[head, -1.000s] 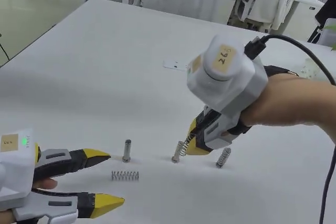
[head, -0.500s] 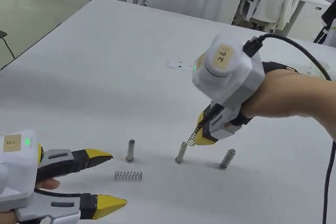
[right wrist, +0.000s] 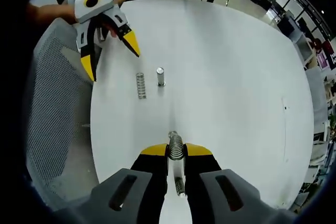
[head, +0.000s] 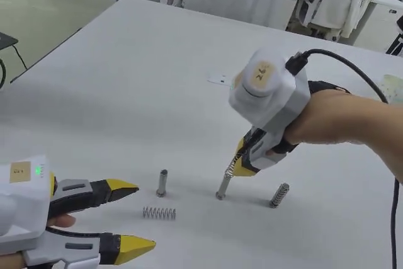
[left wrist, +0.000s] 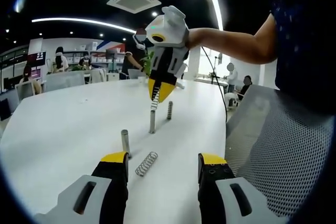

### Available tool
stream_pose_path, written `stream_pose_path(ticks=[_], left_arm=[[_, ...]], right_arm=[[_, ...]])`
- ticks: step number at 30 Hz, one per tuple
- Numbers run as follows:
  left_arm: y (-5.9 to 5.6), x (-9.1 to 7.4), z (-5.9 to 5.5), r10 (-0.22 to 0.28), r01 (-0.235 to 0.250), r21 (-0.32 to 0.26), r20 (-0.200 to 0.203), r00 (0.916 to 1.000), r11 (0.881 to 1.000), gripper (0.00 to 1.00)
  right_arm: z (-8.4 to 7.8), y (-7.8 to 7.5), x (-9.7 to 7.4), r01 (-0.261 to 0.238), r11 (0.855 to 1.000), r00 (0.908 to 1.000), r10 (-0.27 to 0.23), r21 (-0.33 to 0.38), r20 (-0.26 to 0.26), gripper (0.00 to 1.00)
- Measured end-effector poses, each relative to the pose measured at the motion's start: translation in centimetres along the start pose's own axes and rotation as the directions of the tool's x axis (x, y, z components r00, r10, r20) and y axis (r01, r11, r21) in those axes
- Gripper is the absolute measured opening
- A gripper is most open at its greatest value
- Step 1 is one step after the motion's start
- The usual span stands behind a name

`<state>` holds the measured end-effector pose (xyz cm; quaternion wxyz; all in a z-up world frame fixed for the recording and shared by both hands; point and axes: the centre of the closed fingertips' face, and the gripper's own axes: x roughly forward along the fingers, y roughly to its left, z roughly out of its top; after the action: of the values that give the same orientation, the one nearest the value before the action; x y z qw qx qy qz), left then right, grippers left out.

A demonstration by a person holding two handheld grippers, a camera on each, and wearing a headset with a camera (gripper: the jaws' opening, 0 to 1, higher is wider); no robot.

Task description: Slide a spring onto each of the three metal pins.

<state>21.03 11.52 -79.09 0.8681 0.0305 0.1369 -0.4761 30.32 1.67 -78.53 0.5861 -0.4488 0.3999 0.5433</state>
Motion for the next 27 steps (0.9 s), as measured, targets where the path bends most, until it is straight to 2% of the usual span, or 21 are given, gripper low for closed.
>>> stream_pose_path(ticks=[11,27], left_arm=[[0.2,0.0,-0.2,0.003,-0.003,-0.003,-0.002,1.0000,1.000,0.47],[0.3,0.2,-0.3,-0.002,0.002,-0.004,-0.006,1.0000,1.000,0.47]], right_arm=[[0.1,0.0,0.6,-0.016,1.000,0.9999,0.016,0.006,-0.005,0.09],[-0.7,0.2,3.0,-0.044,0.999,0.9983,0.045,0.021,-0.038,0.09]])
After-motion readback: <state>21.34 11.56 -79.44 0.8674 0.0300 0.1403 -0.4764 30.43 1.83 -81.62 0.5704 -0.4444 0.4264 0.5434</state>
